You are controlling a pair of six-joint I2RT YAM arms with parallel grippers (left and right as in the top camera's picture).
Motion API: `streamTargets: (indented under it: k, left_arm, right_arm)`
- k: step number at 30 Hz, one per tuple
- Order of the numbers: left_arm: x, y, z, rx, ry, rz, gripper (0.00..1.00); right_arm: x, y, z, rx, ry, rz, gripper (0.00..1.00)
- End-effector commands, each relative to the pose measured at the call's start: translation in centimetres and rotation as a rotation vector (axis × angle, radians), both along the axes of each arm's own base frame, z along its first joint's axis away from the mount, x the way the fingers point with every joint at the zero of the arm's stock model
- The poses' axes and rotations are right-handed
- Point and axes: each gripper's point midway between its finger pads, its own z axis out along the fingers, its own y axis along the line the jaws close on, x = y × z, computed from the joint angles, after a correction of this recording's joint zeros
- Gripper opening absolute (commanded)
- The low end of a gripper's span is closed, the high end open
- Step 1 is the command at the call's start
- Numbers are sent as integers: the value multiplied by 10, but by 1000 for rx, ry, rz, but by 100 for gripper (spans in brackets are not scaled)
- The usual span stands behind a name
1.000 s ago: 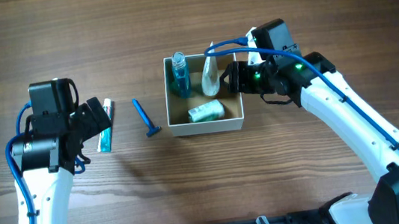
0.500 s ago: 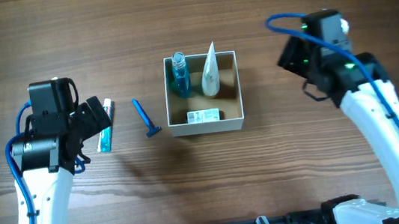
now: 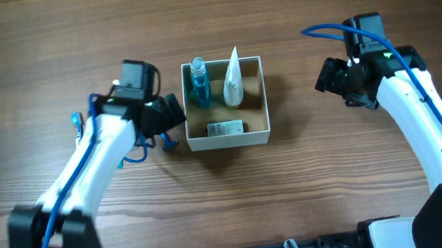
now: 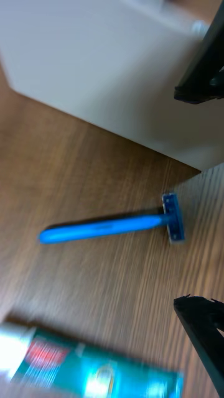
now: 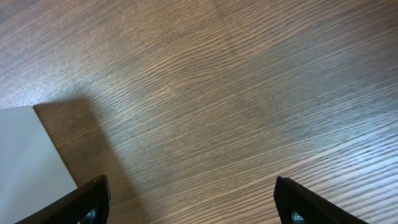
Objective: Pack container
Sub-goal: 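Grasp the blue razor with the left gripper and drop it in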
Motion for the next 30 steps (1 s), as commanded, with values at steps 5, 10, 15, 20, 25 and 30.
streamTargets:
  k: [5, 10, 15, 20, 25, 30]
  left_arm:
    - [7, -1, -36, 26, 69, 66, 100]
    - [15, 11, -46, 84, 53, 99, 100]
    - [10, 15, -67, 113, 110, 101, 99]
    - [10, 19, -68, 134, 110, 108, 90]
    - [5, 20, -76, 143, 142, 106, 64]
    - [5, 20, -76, 144, 144, 105, 29]
  right_arm:
    - [1, 9, -10, 22, 28, 93, 85]
    - [0, 9, -10, 17, 32, 111, 85]
    - [-2, 9, -10, 18, 41, 111, 85]
    - [-4, 9, -11, 17, 51, 111, 85]
    - [-6, 9, -12, 10, 59, 135, 85]
    - [-7, 9, -12, 10, 64, 136, 85]
